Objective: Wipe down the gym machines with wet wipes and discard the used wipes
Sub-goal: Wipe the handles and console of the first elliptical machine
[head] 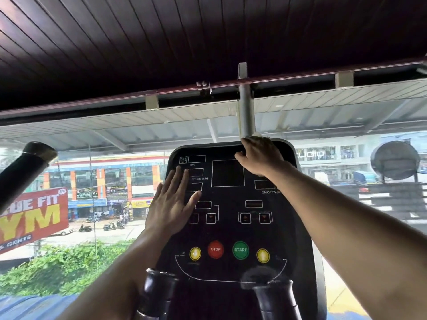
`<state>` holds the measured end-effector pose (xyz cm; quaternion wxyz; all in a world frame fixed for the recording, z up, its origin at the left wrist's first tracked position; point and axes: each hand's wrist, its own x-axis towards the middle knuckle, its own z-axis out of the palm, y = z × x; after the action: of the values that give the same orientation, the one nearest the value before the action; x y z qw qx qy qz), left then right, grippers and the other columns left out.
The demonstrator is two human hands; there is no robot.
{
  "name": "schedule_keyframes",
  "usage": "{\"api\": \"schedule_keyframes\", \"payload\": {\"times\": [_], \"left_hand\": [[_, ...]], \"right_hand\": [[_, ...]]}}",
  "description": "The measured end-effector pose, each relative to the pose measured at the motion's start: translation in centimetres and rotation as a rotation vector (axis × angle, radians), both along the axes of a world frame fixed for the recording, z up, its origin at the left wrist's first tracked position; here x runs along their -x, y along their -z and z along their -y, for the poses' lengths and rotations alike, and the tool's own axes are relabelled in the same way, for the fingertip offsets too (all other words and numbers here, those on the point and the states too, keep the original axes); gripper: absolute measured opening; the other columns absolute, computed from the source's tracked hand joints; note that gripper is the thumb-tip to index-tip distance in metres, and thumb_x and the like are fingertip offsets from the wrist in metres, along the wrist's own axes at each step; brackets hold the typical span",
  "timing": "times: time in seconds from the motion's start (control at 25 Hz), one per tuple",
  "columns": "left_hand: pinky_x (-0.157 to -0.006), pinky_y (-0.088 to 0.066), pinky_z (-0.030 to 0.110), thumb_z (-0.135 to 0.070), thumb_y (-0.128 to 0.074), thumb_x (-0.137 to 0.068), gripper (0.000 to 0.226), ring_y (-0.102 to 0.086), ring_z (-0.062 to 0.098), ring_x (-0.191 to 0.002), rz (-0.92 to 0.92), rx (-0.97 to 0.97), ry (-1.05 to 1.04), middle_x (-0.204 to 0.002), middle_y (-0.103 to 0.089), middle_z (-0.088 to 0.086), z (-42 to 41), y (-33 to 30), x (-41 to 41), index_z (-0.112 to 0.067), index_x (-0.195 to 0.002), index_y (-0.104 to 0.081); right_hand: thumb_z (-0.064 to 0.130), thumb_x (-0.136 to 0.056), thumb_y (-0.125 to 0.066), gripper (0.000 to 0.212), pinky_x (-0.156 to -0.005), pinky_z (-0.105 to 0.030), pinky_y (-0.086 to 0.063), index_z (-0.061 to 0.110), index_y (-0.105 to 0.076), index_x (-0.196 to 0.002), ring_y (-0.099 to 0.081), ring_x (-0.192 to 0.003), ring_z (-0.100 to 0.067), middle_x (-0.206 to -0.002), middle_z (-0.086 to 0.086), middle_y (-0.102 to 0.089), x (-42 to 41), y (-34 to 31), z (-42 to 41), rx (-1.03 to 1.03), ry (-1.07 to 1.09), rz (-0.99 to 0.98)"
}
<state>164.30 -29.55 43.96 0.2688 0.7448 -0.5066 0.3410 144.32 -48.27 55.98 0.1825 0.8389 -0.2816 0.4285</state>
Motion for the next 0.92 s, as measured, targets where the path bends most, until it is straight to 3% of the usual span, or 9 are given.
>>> {"api": "schedule_keyframes", "payload": {"times": [0.16, 0.28, 0.36, 0.48, 0.56, 0.72, 0.92], "left_hand": [[-0.130, -0.006, 0.040, -0.081, -0.004, -0.096, 0.082, 0.016, 0.004, -0.157, 0.015, 0.005, -0.012, -0.172, 0.014, -0.014, 0.1, -0.1, -0.1, -0.037, -0.164, 0.008], [-0.129, -0.005, 0.039, -0.081, -0.002, -0.095, 0.084, 0.017, 0.004, -0.157, 0.021, -0.004, -0.009, -0.171, 0.015, -0.014, -0.1, 0.1, 0.2, -0.035, -0.165, 0.007], [-0.130, -0.005, 0.040, -0.082, 0.001, -0.094, 0.085, 0.019, 0.003, -0.156, 0.028, -0.007, -0.025, -0.171, 0.017, -0.014, -0.3, 0.1, 0.1, -0.035, -0.165, 0.008], [-0.130, -0.005, 0.039, -0.082, 0.002, -0.094, 0.084, 0.019, 0.003, -0.156, 0.024, -0.009, -0.028, -0.171, 0.017, -0.014, -0.2, 0.0, -0.1, -0.036, -0.164, 0.010], [-0.130, -0.006, 0.039, -0.083, 0.000, -0.094, 0.085, 0.016, 0.004, -0.157, 0.023, -0.008, -0.018, -0.171, 0.015, -0.014, -0.1, 0.2, -0.2, -0.036, -0.164, 0.007], [-0.130, -0.010, 0.040, -0.082, -0.003, -0.095, 0.087, 0.012, 0.006, -0.158, 0.015, 0.009, 0.006, -0.173, 0.009, -0.011, 0.0, 0.0, -0.3, -0.032, -0.166, 0.000], [-0.130, -0.009, 0.039, -0.082, -0.005, -0.096, 0.086, 0.011, 0.005, -0.158, 0.012, 0.011, -0.007, -0.173, 0.009, -0.012, 0.2, 0.1, -0.2, -0.033, -0.166, -0.001]], "right_hand": [[0.044, -0.087, -0.041, 0.052, -0.090, -0.042, -0.056, 0.016, -0.066, -0.122, -0.064, -0.110, -0.036, -0.120, -0.009, -0.071, 1.6, 0.1, 0.1, -0.062, -0.047, 0.016], [0.044, -0.085, -0.042, 0.040, -0.077, -0.035, -0.052, 0.014, -0.067, -0.096, -0.065, -0.093, -0.032, -0.095, -0.007, -0.071, 3.3, -0.1, 1.4, -0.086, 0.047, 0.120], [0.046, -0.090, -0.046, 0.039, -0.075, -0.032, -0.042, 0.011, -0.064, -0.093, -0.062, -0.093, -0.029, -0.093, -0.007, -0.066, 3.9, -0.5, 2.1, -0.134, 0.060, 0.109], [0.039, -0.094, -0.051, 0.039, -0.091, -0.036, -0.051, 0.013, -0.069, -0.117, -0.063, -0.113, -0.032, -0.120, -0.009, -0.070, 5.3, 0.0, 2.9, -0.166, -0.112, 0.145], [0.039, -0.093, -0.049, 0.048, -0.103, -0.036, -0.049, 0.016, -0.066, -0.132, -0.059, -0.125, -0.028, -0.136, -0.006, -0.065, 6.2, 0.8, 2.9, -0.214, -0.203, 0.227], [0.046, -0.093, -0.049, 0.060, -0.109, -0.040, -0.042, 0.005, -0.056, -0.136, -0.053, -0.128, -0.031, -0.135, -0.015, -0.060, 5.5, 1.2, 2.9, -0.283, -0.144, 0.244], [0.038, -0.100, -0.047, 0.062, -0.118, -0.038, -0.034, 0.012, -0.037, -0.156, -0.036, -0.148, -0.023, -0.161, -0.007, -0.038, 8.1, 4.2, 1.6, -0.361, -0.242, 0.372]]}}
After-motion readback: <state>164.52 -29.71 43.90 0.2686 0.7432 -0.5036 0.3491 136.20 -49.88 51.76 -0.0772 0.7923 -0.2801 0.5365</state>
